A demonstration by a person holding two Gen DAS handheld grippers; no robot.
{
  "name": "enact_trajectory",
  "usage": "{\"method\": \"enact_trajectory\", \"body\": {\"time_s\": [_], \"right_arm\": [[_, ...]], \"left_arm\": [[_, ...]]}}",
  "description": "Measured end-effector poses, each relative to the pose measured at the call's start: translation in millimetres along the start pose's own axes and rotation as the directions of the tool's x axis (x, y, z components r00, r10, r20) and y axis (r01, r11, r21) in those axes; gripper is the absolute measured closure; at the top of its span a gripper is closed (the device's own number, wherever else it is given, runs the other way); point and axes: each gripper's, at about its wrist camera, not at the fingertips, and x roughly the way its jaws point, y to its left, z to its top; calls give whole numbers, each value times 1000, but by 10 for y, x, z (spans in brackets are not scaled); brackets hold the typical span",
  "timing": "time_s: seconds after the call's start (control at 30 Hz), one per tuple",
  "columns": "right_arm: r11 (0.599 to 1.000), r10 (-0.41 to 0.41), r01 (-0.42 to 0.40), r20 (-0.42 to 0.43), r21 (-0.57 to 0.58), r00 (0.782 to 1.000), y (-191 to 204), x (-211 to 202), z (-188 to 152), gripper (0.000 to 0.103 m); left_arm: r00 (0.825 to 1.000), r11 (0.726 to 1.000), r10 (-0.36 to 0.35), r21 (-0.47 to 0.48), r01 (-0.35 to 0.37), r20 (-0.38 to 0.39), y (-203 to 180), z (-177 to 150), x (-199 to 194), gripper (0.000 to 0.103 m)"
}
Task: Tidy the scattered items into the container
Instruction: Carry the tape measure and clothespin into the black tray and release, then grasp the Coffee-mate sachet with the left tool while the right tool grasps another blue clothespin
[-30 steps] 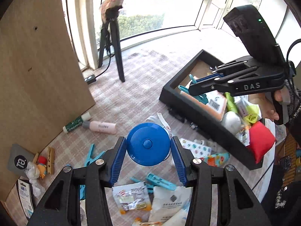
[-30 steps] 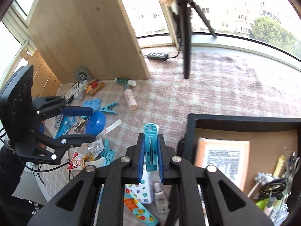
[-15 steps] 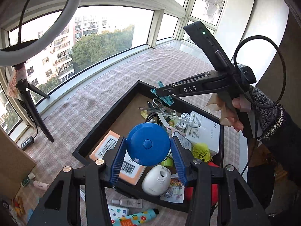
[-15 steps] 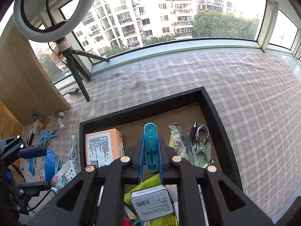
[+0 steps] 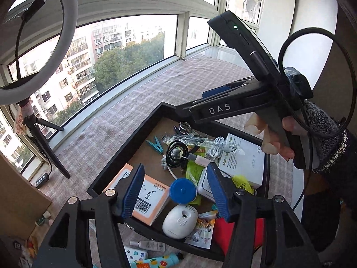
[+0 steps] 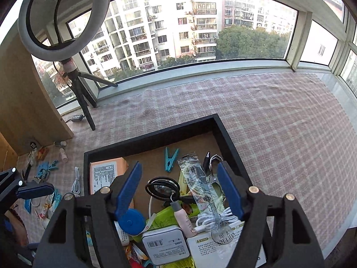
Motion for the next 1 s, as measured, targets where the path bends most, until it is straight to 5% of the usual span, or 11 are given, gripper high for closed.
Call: {"method": "enact_trajectory", "body": {"time_s": [0.27, 0.6, 1.0], "right_arm": [[995, 89, -88, 7, -56, 996, 406, -125, -3, 34], [934, 237, -254, -96, -250, 967, 1348, -141, -279, 36], [823, 252, -389, -348, -414, 903, 2275, 214, -1252, 50]], "left_arm": [[997, 996, 75, -49, -76, -7, 413, -269, -392, 48], [967, 950, 237, -186, -251, -94, 1292, -1203, -1212, 49], [936, 954, 211, -148, -260, -281, 1308, -2367, -1253, 49]]}}
